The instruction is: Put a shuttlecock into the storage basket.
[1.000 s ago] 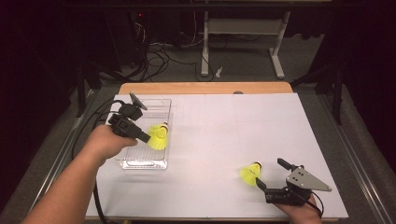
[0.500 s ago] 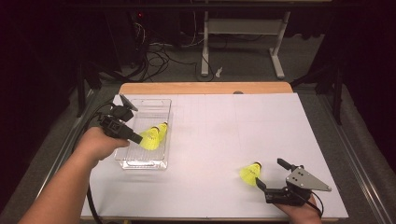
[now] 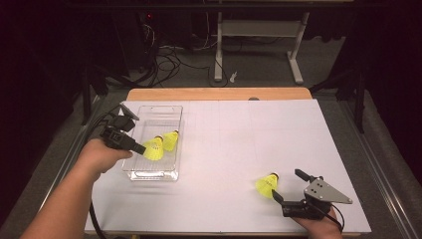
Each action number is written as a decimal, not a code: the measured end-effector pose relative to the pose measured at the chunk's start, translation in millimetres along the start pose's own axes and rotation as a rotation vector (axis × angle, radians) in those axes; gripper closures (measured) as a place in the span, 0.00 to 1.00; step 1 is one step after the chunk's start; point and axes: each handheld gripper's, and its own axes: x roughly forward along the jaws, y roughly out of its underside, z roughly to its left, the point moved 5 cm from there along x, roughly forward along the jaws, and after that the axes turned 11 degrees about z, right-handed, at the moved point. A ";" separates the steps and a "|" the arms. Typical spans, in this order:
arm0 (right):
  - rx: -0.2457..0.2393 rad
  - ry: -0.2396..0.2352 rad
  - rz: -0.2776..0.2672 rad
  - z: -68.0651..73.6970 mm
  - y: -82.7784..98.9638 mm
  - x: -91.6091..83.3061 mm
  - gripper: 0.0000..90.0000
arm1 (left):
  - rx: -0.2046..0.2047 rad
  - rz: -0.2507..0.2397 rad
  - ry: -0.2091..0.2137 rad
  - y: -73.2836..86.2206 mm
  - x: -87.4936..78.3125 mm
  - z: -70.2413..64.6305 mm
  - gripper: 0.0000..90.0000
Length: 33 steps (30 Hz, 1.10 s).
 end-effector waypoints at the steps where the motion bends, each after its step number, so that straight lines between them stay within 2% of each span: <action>1: -0.003 -0.001 0.001 0.0 0.1 0.0 0.02 | -0.002 0.001 -0.002 -0.4 -1.1 1.2 1.00; 5: -0.003 -0.002 0.003 0.1 0.2 -0.3 0.02 | -0.010 0.000 -0.014 -3.0 -5.3 2.7 1.00; 12: 0.004 -0.002 0.001 -0.3 1.2 -0.9 0.02 | -0.031 -0.002 -0.032 -16.8 -15.4 7.3 1.00; 21: 0.009 -0.003 0.004 -1.6 1.8 -1.5 0.02 | -0.043 -0.019 -0.018 -37.4 -21.2 8.8 1.00; 28: 0.014 -0.001 -0.002 -2.5 1.9 -2.8 0.02 | -0.075 -0.025 -0.026 -46.7 -26.5 17.5 1.00; 33: 0.013 -0.001 -0.003 -2.3 1.9 -3.3 0.02 | -0.096 -0.025 -0.018 -50.1 -23.2 25.4 1.00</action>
